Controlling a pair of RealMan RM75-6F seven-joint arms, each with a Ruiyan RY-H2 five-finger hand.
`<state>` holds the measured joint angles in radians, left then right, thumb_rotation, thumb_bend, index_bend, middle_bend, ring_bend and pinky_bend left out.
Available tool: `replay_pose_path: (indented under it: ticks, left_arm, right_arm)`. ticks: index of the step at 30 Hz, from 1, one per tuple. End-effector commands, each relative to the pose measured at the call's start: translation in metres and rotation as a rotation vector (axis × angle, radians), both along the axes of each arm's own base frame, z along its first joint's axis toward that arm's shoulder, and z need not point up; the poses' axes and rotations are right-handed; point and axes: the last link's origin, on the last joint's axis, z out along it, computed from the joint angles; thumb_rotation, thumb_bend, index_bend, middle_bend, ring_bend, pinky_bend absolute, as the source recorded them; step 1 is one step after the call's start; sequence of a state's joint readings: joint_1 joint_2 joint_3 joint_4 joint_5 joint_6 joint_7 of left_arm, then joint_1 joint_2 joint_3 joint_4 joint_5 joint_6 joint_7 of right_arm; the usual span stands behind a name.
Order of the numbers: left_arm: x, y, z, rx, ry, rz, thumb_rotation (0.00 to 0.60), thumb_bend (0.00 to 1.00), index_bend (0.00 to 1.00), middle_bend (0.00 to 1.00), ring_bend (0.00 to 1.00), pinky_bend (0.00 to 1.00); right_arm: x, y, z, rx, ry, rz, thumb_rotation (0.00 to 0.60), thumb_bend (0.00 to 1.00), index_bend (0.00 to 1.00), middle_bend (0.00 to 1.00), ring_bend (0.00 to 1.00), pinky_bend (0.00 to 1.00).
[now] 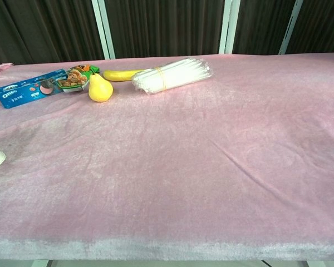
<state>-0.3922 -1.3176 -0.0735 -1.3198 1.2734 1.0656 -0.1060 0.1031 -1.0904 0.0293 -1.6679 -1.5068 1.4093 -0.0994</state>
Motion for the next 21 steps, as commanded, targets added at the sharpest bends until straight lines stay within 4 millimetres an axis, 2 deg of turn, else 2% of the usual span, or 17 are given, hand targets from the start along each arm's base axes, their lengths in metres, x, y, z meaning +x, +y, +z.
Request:
replay_pose_path:
  ticks: [1,4,9,11,14,21]
  left_arm:
    - [0.008,-0.017,0.015,0.034,-0.024,-0.054,0.600,0.34,0.00,0.03,0.00,0.18]
    - [0.016,-0.043,0.029,0.093,-0.001,-0.133,0.600,0.34,0.00,0.02,0.00,0.15]
    - [0.009,-0.092,0.030,0.117,-0.019,-0.196,0.600,0.34,0.00,0.02,0.00,0.09]
    - [0.008,-0.103,0.027,0.129,-0.025,-0.215,0.600,0.34,0.00,0.00,0.00,0.07]
    - [0.003,-0.108,0.021,0.115,0.016,-0.242,0.600,0.34,0.00,0.00,0.00,0.05]
    - [0.003,-0.105,0.024,0.133,0.004,-0.247,0.600,0.34,0.00,0.00,0.00,0.04]
  right_arm:
    - [0.000,0.000,0.000,-0.001,0.001,0.001,0.600,0.36,0.00,0.00,0.00,0.00]
    - [-0.001,0.000,0.000,-0.003,0.004,-0.002,0.600,0.36,0.00,0.00,0.00,0.00]
    - [-0.002,0.000,0.004,-0.031,0.032,-0.007,0.600,0.36,0.00,0.00,0.00,0.00]
    - [-0.001,0.002,0.002,-0.030,0.035,-0.005,0.600,0.36,0.00,0.00,0.00,0.00]
    - [0.000,0.002,0.001,-0.033,0.040,0.000,0.600,0.36,0.00,0.00,0.00,0.00]
    - [0.001,0.005,0.000,-0.035,0.048,0.005,0.600,0.36,0.00,0.00,0.00,0.00]
